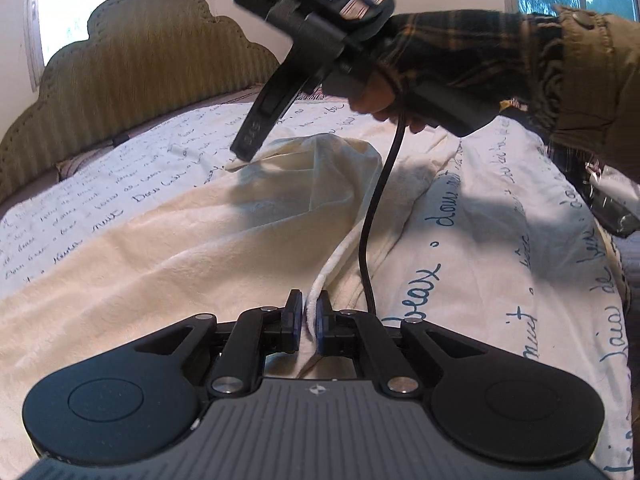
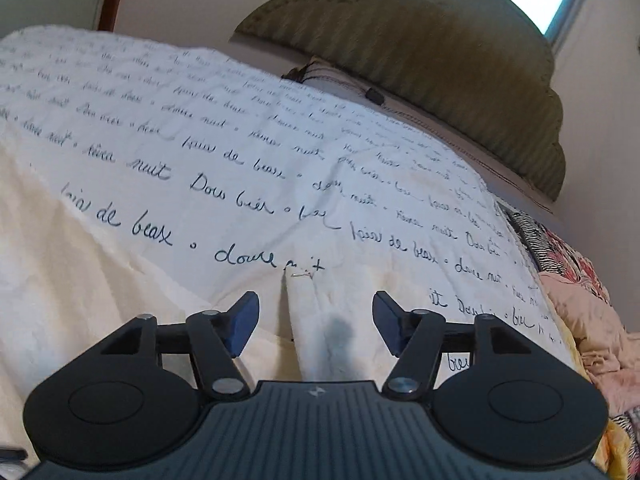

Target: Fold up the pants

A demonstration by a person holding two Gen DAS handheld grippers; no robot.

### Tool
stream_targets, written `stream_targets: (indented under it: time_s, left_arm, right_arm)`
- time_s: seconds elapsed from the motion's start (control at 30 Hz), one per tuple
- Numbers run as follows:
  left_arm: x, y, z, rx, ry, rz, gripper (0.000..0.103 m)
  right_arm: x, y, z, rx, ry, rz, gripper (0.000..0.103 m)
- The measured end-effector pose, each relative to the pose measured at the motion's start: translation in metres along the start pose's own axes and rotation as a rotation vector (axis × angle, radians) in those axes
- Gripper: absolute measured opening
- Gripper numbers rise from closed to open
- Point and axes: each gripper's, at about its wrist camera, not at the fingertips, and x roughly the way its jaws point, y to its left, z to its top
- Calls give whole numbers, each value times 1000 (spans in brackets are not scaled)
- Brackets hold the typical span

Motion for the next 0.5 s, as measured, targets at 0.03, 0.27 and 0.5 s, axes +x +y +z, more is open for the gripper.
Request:
stream_targets:
  time_s: [0.03, 0.27, 0.5]
  left_arm:
    - [1, 2, -1, -13, 0, -8, 12]
    - [1, 4, -1, -49, -3, -32, 13]
    - [-2, 8, -2, -79, -5, -52, 14]
  right_arm:
    - [7, 2, 1, -25, 19, -5, 62]
    - [43, 9, 7, -154, 112, -81, 56]
    - [34, -10, 5, -11, -7, -96, 6]
